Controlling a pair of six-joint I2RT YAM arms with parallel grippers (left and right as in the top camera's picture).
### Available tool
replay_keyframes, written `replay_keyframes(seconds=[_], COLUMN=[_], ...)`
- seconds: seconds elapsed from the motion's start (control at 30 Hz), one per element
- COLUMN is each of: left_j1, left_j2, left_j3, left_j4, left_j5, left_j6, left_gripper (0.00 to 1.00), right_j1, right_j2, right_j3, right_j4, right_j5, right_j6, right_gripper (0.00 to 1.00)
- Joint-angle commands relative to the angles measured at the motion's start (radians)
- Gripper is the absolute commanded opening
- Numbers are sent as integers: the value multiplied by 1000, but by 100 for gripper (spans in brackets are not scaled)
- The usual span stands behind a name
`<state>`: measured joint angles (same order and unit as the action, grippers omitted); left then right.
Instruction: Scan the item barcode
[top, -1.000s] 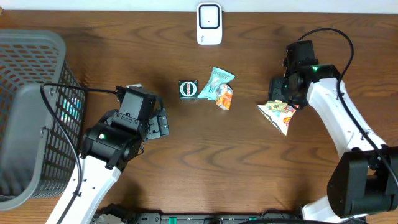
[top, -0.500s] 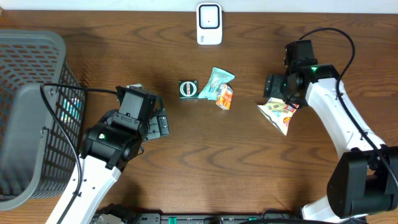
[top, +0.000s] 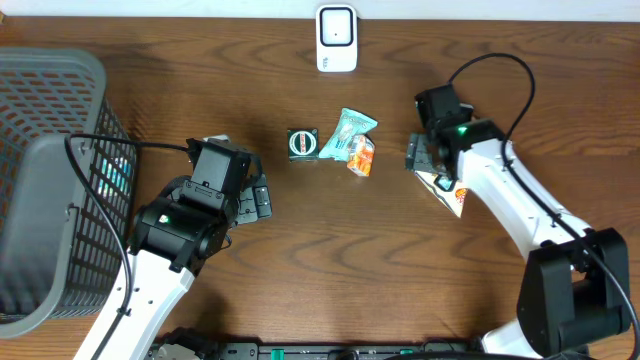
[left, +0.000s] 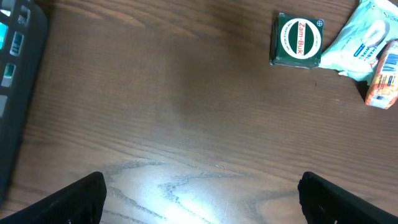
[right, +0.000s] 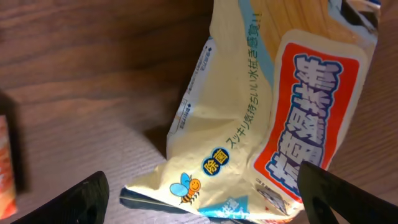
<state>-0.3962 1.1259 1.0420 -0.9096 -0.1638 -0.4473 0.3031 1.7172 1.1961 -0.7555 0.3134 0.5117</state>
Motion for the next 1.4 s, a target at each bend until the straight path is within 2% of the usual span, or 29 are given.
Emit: replay_keyframes(seconds=[0.0,0.2,0.3,0.4,0.53,0.7,0.8,0.93,1.07,1.17,1.37], left_j1=[3,3,3,3,3,3,3,3,3,3,3], left_j2=[4,4,4,4,4,4,4,4,4,4,4], left_j3=[4,4,4,4,4,4,4,4,4,4,4], left_j4=[-3,-3,-3,-3,-3,-3,-3,-3,-3,-3,-3], left_j5=[-17,-16,-17,-17,-17,-16,-16,-16,-16,-17,-16], left_j6=[2,2,2,2,2,2,2,2,2,2,2], left_gripper=[98,98,98,98,98,98,98,98,98,98,97], right_j1=[24,31,31,30,29,30,32,32,31,32,18], right_j2=[-13,-13,-13,-13,-13,-14,-14,-13,-13,-7,40], right_j3=[-48,-123,-130,-130,-128,-75,-6,7,-4,-6,-7], right_j4=[35,82,53,7,-63,-179,-182,-46,57,72,63], right_j5=[79,86,132,203,285,436,390,238,145,150,171], right_j6=[45,45,45,45,45,45,-22,-150,-177,-177,-203], right_gripper=[91,90,83,70,68,81,92,94,94,99,99])
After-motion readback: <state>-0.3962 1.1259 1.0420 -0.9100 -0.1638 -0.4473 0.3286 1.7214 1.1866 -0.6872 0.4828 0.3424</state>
